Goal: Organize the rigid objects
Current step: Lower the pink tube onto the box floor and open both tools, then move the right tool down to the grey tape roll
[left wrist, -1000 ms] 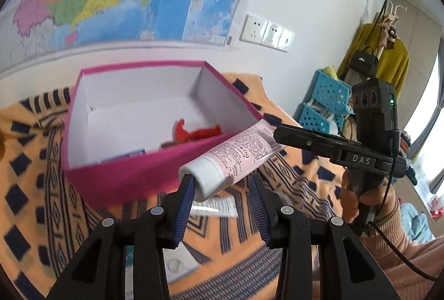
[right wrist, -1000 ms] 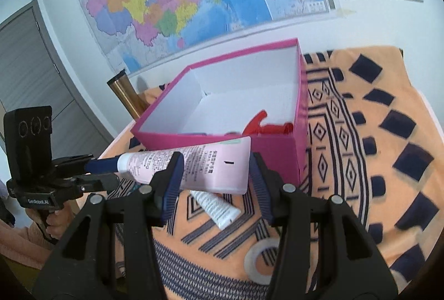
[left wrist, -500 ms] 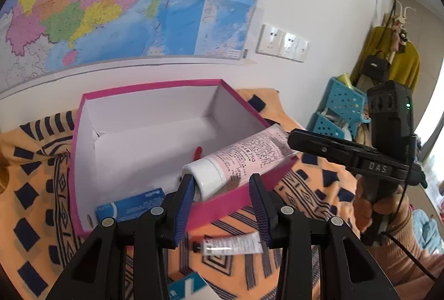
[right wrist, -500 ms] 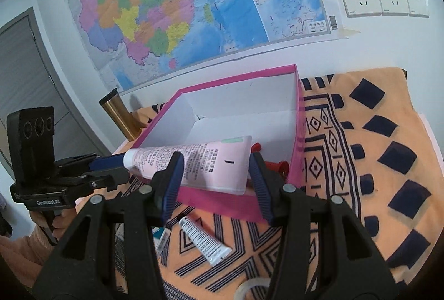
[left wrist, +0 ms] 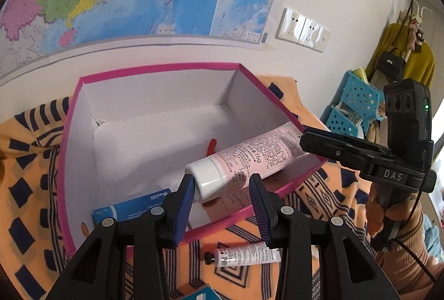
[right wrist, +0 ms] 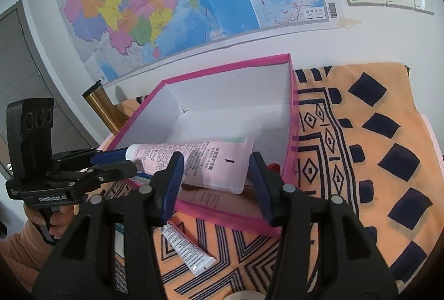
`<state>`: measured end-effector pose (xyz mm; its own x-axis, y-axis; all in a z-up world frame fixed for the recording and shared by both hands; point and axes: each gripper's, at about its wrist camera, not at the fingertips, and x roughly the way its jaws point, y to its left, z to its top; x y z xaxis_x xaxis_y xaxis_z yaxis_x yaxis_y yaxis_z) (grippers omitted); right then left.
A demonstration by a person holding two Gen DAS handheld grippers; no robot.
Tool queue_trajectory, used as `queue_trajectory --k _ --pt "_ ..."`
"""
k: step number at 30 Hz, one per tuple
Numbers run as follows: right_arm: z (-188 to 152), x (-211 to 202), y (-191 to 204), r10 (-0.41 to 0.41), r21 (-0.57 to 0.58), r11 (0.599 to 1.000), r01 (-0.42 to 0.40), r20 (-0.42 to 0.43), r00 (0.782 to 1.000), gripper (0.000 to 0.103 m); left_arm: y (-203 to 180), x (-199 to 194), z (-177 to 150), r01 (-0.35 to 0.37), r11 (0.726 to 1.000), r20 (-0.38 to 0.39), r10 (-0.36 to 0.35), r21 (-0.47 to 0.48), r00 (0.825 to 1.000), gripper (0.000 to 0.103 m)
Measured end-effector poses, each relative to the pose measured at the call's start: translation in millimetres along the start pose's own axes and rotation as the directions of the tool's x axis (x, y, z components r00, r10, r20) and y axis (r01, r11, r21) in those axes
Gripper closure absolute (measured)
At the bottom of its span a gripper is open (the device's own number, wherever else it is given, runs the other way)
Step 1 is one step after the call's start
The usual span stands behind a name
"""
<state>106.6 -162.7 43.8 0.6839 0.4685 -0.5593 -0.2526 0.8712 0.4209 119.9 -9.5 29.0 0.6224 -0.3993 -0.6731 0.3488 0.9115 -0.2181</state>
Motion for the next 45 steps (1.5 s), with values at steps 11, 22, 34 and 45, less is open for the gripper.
queue_trajectory --k 11,22,34,45 --pt "-1 -2 -3 -0.014 0.01 1.0 0.013 0.007 1.0 0.051 4 3 -1 -0.009 1.0 -0.003 0.009 -0.012 1.0 0.063" --pt "-15 -13 1 0.009 0.012 1.0 -0.009 0.007 1.0 0.051 -5 -22 -16 -0.025 0.999 0.055 0.023 0.024 0.998 0.061" --pt "-34 -33 10 0.041 0.001 0.999 -0.041 0.016 0.999 0.051 -10 -53 -45 0.027 1.0 0.1 -0.027 0.003 0.995 0.058" --pt "-82 -37 -12 -0.05 0.029 0.998 0.053 -0.094 0.994 0.051 -28 -32 -87 0.152 0.987 -0.003 -0.152 -0.051 0.988 0.057"
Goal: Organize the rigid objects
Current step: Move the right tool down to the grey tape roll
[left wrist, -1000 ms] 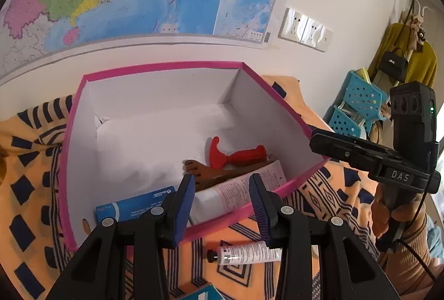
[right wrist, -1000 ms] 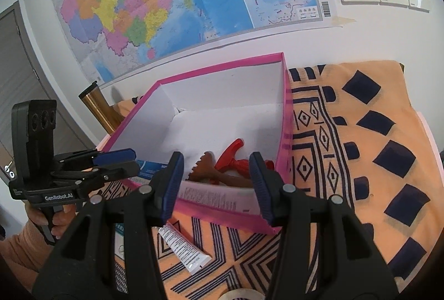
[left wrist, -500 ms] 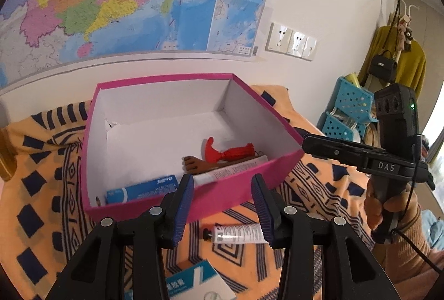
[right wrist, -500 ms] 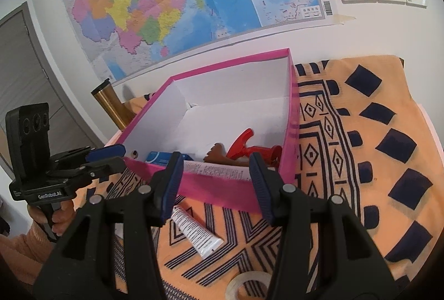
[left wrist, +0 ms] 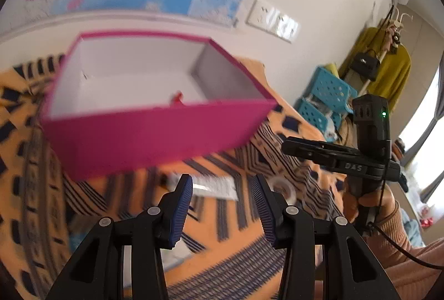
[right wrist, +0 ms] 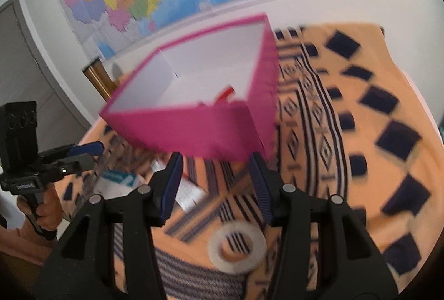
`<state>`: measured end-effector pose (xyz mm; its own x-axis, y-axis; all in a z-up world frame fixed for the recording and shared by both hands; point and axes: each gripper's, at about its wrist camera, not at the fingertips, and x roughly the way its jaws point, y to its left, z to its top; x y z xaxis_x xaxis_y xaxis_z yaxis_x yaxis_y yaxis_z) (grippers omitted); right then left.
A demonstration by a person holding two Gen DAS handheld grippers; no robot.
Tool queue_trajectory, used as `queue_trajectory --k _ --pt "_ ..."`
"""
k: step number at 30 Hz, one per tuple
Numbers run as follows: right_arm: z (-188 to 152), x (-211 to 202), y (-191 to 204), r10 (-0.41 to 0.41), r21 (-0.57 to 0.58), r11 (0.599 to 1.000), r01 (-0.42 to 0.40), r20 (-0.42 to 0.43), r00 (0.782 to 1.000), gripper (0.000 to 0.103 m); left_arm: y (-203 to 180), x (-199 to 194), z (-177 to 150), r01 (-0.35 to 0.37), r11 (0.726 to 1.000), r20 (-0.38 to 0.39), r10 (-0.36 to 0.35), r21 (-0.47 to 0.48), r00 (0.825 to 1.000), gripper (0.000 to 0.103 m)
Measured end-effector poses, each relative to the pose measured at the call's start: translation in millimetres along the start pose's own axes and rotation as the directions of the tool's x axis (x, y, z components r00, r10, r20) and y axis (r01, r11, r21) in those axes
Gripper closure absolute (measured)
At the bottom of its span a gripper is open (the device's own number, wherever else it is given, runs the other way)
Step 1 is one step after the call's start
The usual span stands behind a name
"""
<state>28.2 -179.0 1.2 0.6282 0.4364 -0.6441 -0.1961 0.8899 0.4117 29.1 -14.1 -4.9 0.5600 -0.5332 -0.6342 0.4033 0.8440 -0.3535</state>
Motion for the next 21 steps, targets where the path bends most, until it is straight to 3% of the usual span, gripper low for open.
queue_trajectory --k 9,11,21 --pt "-43 6 -16 -0.1 0.006 0.995 0.101 -0.109 0.989 0.051 -24 41 -19 0.076 0.997 -0.119 -0.074 0.017 0.99 0.057" --pt "-49 7 -16 -0.107 -0.004 0.994 0.107 -0.123 0.987 0.058 -28 46 -21 0.093 0.995 -0.137 -0.09 0.019 0.987 0.057" --pt "-55 18 -5 -0.145 -0.086 0.987 0.133 -0.148 0.978 0.072 -34 54 -28 0.117 0.993 -0.166 -0.113 0.012 0.98 0.057"
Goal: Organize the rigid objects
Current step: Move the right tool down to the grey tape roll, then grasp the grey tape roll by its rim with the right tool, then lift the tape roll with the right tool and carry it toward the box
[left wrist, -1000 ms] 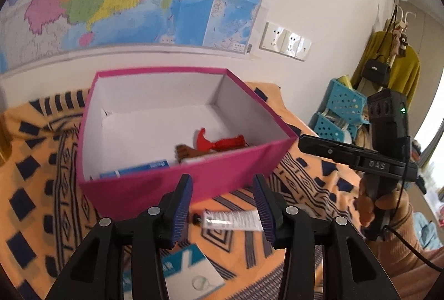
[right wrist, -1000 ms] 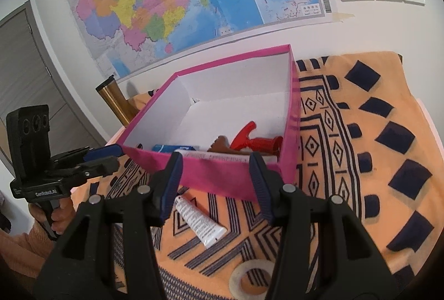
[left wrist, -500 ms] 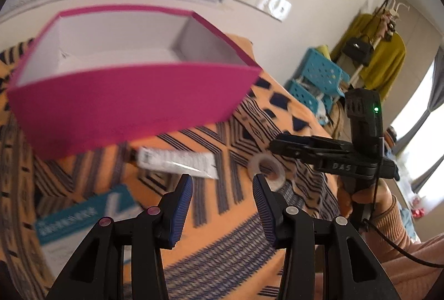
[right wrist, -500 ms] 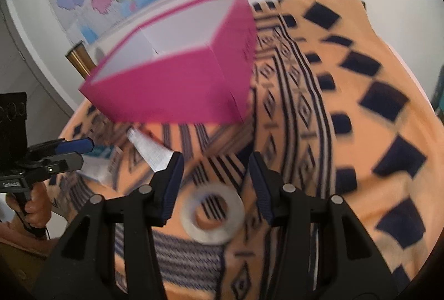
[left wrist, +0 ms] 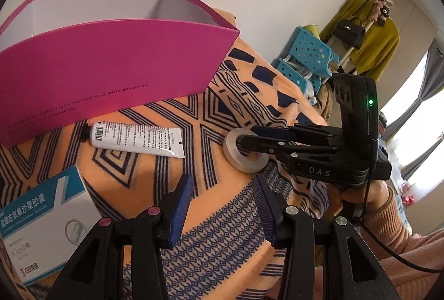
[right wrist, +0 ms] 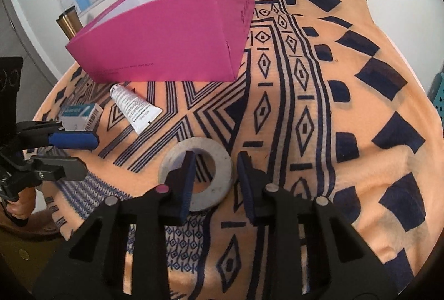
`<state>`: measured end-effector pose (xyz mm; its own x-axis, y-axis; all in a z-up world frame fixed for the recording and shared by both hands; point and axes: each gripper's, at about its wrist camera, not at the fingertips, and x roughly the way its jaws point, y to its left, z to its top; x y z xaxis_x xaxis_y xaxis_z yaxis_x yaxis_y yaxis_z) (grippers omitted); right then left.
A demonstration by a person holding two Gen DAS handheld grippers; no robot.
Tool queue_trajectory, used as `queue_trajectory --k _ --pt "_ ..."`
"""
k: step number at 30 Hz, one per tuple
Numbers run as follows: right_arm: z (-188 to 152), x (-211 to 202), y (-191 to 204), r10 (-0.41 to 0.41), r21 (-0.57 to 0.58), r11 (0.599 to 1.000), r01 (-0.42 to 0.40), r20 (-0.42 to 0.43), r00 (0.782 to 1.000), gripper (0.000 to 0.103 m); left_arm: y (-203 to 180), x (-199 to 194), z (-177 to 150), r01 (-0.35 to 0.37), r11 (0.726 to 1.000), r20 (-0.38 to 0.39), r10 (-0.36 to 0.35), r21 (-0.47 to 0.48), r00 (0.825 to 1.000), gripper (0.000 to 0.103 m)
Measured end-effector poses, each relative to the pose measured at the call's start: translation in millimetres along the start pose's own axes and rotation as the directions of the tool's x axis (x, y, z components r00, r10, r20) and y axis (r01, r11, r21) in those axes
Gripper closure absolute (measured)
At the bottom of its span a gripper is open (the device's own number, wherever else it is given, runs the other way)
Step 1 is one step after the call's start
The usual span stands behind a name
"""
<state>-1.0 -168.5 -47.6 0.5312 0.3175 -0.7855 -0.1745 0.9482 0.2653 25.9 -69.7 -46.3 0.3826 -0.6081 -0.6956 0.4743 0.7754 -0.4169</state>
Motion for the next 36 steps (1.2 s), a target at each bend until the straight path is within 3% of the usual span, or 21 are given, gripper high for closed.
queue_trajectory --k 4,8,12,18,27,36 --pt "-1 1 5 -0.035 -0.035 0.999 0.035 0.002 0.999 0.075 0 2 -1 0.004 1.0 -0.007 -0.004 -0.002 1.0 0.057" --pt "-2 2 9 -0.087 -0.069 0.994 0.088 0.009 0.996 0.084 -1 5 -1 0.011 1.0 -0.019 -0.011 0.0 1.0 0.057" --pt "-3 0 10 -0.099 -0.071 0.992 0.1 0.018 0.995 0.085 -4 10 -1 0.02 1.0 -0.032 -0.02 0.004 0.999 0.059" --pt "1 -12 14 -0.074 -0.049 0.996 0.077 0.059 0.996 0.085 -11 16 3 0.05 0.999 -0.041 -0.049 0.015 0.998 0.066" --pt "15 -24 34 -0.018 -0.079 0.996 0.027 0.111 0.994 0.085 -16 4 15 0.05 0.998 0.006 -0.05 0.035 0.999 0.075" --pt "38 -33 50 0.01 -0.125 0.992 0.012 0.173 0.985 0.085 -8 -15 28 0.031 0.999 0.056 -0.032 0.029 0.998 0.075"
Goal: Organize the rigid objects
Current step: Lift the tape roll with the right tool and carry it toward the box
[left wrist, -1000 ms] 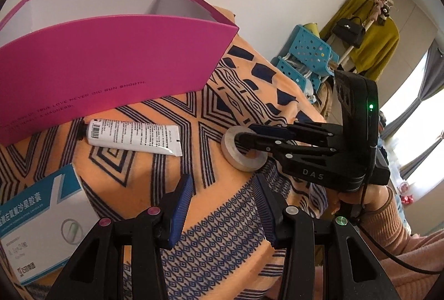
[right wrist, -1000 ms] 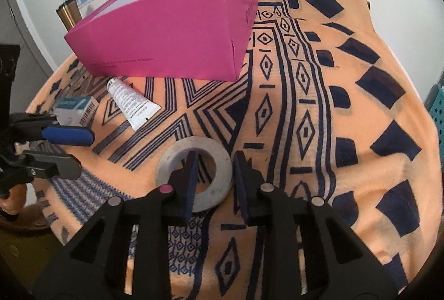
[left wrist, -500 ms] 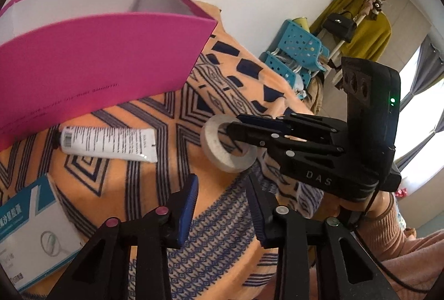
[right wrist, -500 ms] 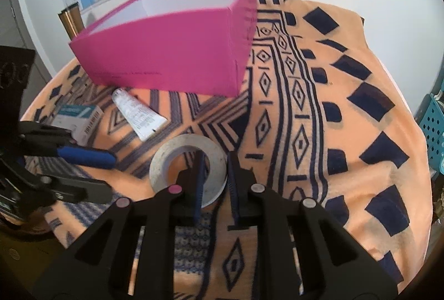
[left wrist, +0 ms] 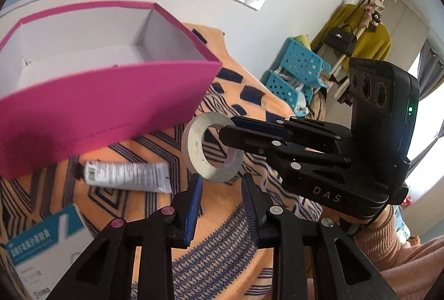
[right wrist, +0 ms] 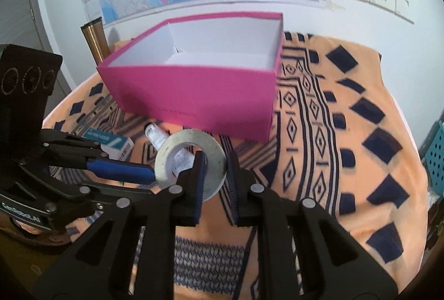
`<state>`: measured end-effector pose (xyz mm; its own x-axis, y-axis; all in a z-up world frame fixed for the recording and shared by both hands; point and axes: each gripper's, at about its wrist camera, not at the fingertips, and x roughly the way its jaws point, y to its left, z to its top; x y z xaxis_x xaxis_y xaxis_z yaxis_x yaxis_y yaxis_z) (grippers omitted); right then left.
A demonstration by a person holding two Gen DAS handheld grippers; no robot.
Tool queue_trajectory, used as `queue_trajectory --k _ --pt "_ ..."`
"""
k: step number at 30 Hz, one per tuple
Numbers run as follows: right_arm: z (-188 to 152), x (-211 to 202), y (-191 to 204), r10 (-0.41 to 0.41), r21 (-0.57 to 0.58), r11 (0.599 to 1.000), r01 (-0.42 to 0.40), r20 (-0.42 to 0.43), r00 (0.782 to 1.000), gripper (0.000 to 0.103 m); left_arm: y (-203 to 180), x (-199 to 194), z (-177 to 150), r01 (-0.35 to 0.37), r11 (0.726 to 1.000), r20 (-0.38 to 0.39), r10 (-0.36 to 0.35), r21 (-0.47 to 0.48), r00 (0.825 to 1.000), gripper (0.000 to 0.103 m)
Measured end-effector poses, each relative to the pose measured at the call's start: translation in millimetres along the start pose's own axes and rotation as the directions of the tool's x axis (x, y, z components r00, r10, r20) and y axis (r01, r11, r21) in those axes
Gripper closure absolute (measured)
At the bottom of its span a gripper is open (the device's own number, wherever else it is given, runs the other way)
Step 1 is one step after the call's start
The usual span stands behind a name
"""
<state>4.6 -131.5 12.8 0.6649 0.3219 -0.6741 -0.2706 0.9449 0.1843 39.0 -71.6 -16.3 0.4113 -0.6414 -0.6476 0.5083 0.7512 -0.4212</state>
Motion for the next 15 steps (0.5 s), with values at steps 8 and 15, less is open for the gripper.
queue_trajectory --k 8,15 --pt "20 -4 3 0.007 -0.028 1.0 -0.005 0.046 0.999 0.085 0 -13 16 -0.027 0.999 0.046 0.026 0.017 0.999 0.075" --pt "43 -7 5 0.008 -0.058 0.998 -0.003 0.09 0.996 0.085 -3 -22 35 -0.064 0.997 0.088 0.059 0.048 0.994 0.075"
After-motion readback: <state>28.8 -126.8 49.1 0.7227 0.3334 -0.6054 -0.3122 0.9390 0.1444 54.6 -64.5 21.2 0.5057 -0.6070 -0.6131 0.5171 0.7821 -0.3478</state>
